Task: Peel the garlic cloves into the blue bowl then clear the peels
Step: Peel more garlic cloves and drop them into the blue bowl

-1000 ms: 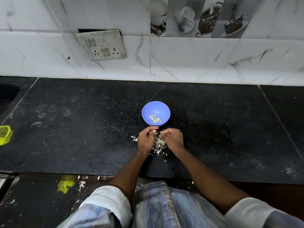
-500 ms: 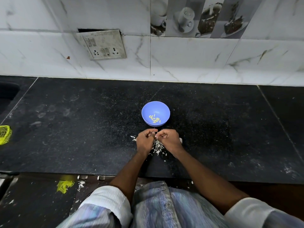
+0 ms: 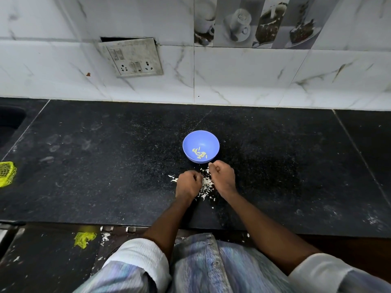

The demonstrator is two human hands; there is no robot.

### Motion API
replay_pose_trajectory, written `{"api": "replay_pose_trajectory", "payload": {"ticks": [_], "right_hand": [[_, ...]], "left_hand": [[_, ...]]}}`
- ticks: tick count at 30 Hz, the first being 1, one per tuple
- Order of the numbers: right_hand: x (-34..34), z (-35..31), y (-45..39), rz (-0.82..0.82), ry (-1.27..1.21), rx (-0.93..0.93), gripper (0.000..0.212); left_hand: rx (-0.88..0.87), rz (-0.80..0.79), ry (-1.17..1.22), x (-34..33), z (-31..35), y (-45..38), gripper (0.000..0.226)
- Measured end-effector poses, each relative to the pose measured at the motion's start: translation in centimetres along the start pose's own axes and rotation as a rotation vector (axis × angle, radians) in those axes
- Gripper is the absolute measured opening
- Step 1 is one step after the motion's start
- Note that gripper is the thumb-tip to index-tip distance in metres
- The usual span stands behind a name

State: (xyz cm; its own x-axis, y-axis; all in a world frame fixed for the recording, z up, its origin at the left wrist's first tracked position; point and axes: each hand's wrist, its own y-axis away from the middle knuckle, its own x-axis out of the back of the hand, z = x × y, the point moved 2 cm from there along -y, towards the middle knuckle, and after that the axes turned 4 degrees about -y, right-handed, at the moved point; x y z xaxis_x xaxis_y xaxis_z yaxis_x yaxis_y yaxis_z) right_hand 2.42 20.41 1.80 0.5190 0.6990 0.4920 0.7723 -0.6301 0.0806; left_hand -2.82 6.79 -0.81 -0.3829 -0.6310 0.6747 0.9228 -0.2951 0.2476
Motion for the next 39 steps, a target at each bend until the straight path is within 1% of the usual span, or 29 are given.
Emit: {"api": "replay_pose_trajectory", "payload": {"ticks": [1, 3, 4, 7, 10, 13, 15, 18, 20, 22, 24, 27, 28, 29, 30, 32, 34, 35, 39], "right_hand": [[0.1, -0.1, -0.2, 0.017, 0.005, 0.012, 0.033], [0.1, -0.6, -0.6, 0.033, -0.025, 0.03, 0.016], [0.1, -0.9, -0.8, 0.047, -0.031, 0.049, 0.011], [0.0, -2.0, -1.7, 0.084, -0.027, 0.089, 0.01], [-0.5, -2.6, -2.8, 0.09, 0.021, 0.077, 0.007], [-0.9, -2.9, -3.5, 0.085, 0.061, 0.057, 0.011], [-0.8, -3.0, -3.5, 0.122, 0.04, 0.065, 0.011], [-0.4, -2.8, -3.0, 0.254, 0.004, 0.073, 0.033], [-0.2, -2.6, -2.4, 0.289, 0.042, 0.08, 0.036], [-0.7, -2.2, -1.4, 0.245, 0.116, 0.135, 0.023], [-1.4, -1.7, -0.3, 0.168, 0.191, 0.209, 0.009], [-2.7, -1.1, 1.0, 0.035, 0.282, 0.285, 0.01], [-3.1, -1.2, 1.2, 0.015, 0.29, 0.298, 0.007], [-3.4, -1.4, 1.4, 0.003, 0.3, 0.305, 0.005], [-4.0, -1.6, 1.4, -0.007, 0.316, 0.31, 0.005], [-5.1, -2.0, 1.6, -0.057, 0.337, 0.29, 0.012], [-6.3, -2.4, 1.8, -0.152, 0.351, 0.236, 0.026], [-6.9, -2.6, 2.0, -0.19, 0.365, 0.215, 0.029], [-8.6, -2.6, 2.1, -0.259, 0.394, 0.174, 0.024]], "left_hand": [[-0.023, -0.011, 0.001, 0.1, -0.1, 0.1, 0.022], [-0.076, -0.019, -0.001, 0.2, -0.1, 0.1, 0.034], [-0.093, -0.025, 0.011, 0.3, 0.0, 0.1, 0.036], [-0.082, 0.008, 0.068, 0.6, 0.5, -0.2, 0.034], [-0.116, 0.061, 0.073, 0.8, 0.9, -0.6, 0.033], [-0.122, 0.058, 0.032, 1.1, 1.0, -0.8, 0.031], [-0.117, 0.054, 0.007, 1.2, 0.8, -0.9, 0.026], [-0.102, 0.067, -0.007, 1.4, 0.4, -1.1, 0.012], [-0.086, 0.067, 0.016, 1.4, 0.2, -1.1, 0.017], [-0.07, 0.069, 0.05, 1.5, 0.0, -1.1, 0.036], [-0.06, 0.077, 0.08, 1.5, -0.4, -1.0, 0.041], [-0.019, 0.118, 0.109, 1.6, -1.5, -0.8, 0.028], [-0.013, 0.143, 0.119, 1.9, -1.8, -0.7, 0.028], [-0.011, 0.165, 0.136, 2.2, -2.1, -0.7, 0.033], [-0.011, 0.184, 0.152, 2.6, -2.6, -0.6, 0.044], [-0.013, 0.216, 0.168, 3.4, -3.5, -0.3, 0.058], [-0.006, 0.275, 0.167, 4.3, -4.6, -0.1, 0.053], [0.005, 0.306, 0.155, 4.8, -5.4, 0.1, 0.048], [0.05, 0.347, 0.109, 6.3, -7.6, 0.3, 0.037]]}}
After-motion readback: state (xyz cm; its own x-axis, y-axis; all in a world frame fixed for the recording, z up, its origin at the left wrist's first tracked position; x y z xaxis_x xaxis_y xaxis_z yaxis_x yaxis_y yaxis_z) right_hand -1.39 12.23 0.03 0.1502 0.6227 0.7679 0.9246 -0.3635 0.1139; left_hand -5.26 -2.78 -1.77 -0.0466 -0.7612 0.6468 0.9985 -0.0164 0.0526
